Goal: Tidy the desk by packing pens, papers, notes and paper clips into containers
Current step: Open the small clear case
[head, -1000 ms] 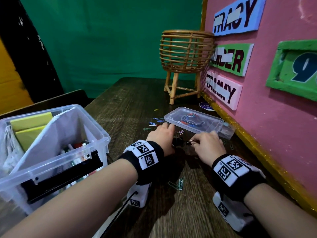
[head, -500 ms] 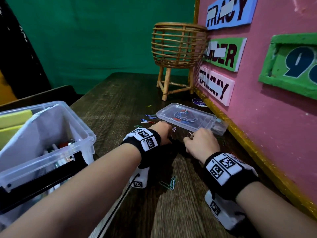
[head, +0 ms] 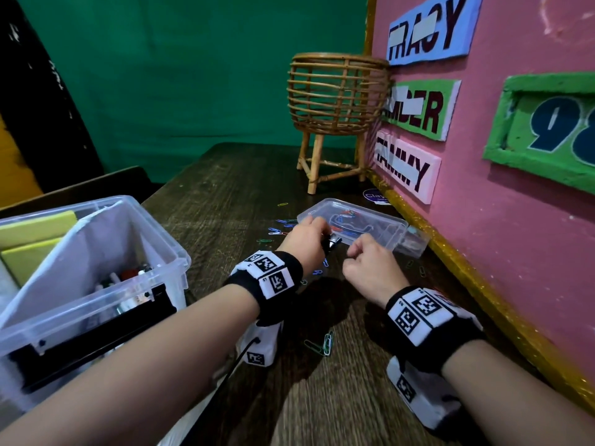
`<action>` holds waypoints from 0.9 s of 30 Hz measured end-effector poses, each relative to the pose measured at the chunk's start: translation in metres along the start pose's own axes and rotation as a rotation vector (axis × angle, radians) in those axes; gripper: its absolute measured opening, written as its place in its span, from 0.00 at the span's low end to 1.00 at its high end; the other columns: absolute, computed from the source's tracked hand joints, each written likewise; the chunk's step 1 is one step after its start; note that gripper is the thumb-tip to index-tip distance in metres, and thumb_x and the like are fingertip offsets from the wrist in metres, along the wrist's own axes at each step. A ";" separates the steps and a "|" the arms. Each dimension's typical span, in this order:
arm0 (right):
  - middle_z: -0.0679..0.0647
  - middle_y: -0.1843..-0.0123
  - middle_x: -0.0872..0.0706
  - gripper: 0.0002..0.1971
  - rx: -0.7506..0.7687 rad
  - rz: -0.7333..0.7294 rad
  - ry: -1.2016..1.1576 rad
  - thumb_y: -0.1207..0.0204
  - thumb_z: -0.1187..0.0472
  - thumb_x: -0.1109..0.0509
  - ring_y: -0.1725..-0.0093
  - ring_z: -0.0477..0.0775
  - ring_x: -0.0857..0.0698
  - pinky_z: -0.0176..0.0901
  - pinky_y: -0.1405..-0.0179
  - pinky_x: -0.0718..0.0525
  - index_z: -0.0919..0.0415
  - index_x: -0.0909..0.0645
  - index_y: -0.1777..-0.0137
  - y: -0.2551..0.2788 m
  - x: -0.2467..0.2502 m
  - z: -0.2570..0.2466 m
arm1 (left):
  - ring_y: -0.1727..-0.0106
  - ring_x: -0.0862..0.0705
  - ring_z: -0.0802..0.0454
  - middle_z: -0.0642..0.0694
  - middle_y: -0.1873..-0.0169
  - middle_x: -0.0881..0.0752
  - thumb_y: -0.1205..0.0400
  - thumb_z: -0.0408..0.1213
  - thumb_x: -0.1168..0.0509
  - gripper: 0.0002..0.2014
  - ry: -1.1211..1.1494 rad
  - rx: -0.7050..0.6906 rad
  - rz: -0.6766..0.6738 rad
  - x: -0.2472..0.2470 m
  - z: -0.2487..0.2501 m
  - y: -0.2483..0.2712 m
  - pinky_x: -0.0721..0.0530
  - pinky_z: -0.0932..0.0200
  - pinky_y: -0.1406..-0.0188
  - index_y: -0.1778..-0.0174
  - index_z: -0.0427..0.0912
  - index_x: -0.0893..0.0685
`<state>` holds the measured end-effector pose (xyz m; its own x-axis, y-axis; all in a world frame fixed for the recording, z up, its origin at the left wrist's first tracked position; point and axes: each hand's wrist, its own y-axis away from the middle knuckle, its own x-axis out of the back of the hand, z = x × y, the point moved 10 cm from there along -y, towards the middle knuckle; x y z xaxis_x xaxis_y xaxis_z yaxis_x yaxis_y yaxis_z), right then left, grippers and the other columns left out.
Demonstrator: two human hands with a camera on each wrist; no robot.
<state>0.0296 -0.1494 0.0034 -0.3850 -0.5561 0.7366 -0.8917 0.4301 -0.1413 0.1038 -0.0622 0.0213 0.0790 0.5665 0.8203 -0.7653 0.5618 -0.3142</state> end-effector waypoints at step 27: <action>0.66 0.40 0.17 0.11 0.013 -0.110 0.121 0.22 0.60 0.42 0.37 0.64 0.21 0.48 0.44 0.26 0.63 0.22 0.47 -0.004 -0.014 0.008 | 0.58 0.19 0.53 0.41 0.55 0.12 0.22 0.27 0.38 0.16 0.162 -0.274 -0.066 0.002 0.034 0.030 0.21 0.63 0.51 0.38 0.38 0.20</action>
<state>0.0371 -0.1491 -0.0115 -0.2541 -0.5088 0.8225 -0.9302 0.3615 -0.0637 0.0593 -0.0646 0.0293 0.2398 0.5999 0.7633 -0.5568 0.7291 -0.3981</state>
